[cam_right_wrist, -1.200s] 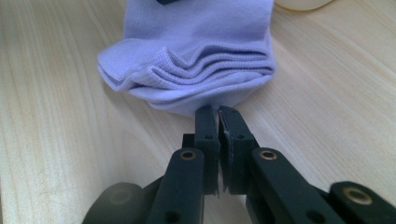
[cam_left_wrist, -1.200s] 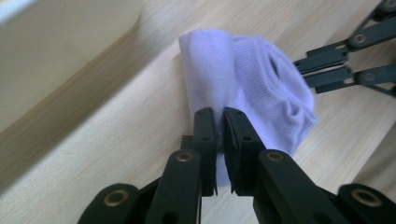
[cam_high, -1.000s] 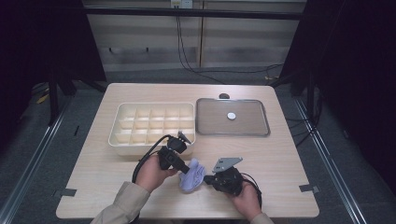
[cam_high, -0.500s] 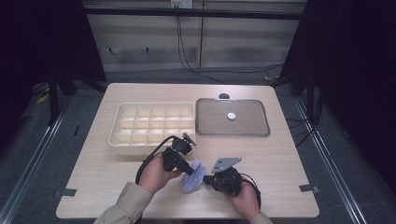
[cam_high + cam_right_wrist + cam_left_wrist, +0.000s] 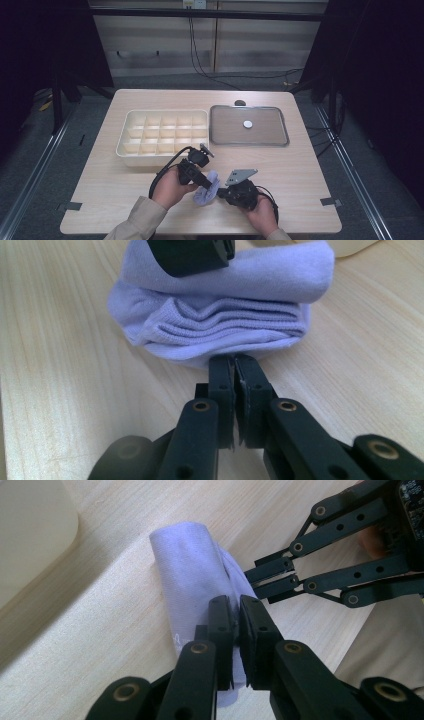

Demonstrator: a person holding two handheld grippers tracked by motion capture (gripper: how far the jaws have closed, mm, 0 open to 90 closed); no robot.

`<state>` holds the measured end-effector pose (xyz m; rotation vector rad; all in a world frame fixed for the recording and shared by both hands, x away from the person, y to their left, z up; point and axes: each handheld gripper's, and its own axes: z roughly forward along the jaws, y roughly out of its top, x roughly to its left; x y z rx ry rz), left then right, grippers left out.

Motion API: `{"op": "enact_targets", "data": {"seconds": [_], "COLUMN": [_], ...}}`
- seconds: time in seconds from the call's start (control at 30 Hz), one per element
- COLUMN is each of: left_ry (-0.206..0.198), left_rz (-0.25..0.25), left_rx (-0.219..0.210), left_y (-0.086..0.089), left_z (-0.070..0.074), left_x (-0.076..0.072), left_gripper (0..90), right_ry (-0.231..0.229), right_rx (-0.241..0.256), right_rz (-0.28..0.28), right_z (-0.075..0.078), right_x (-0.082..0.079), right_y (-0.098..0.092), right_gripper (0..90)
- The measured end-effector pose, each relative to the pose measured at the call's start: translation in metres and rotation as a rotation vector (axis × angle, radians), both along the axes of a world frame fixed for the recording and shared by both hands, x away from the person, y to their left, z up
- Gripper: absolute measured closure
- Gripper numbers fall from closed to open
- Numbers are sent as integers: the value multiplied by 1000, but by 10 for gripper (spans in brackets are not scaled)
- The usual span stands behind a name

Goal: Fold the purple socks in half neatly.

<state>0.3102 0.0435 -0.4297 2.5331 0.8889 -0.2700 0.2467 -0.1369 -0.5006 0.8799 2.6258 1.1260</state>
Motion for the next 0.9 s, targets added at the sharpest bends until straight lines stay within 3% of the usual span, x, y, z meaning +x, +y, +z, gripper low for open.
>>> {"op": "enact_targets", "data": {"seconds": [0.4, 0.9], "left_ry": [13, 28], "left_rz": [19, 1], "left_rx": [-18, -13], "left_y": [-1, -5], "left_z": [-4, -14], "left_x": [-2, -4], "left_gripper": [843, 839], "right_ry": [-2, -2], "right_rx": [12, 20], "right_rz": [3, -1], "right_z": [-1, -2], "right_x": [0, -1], "right_y": [3, 2], "right_gripper": [862, 860]}}
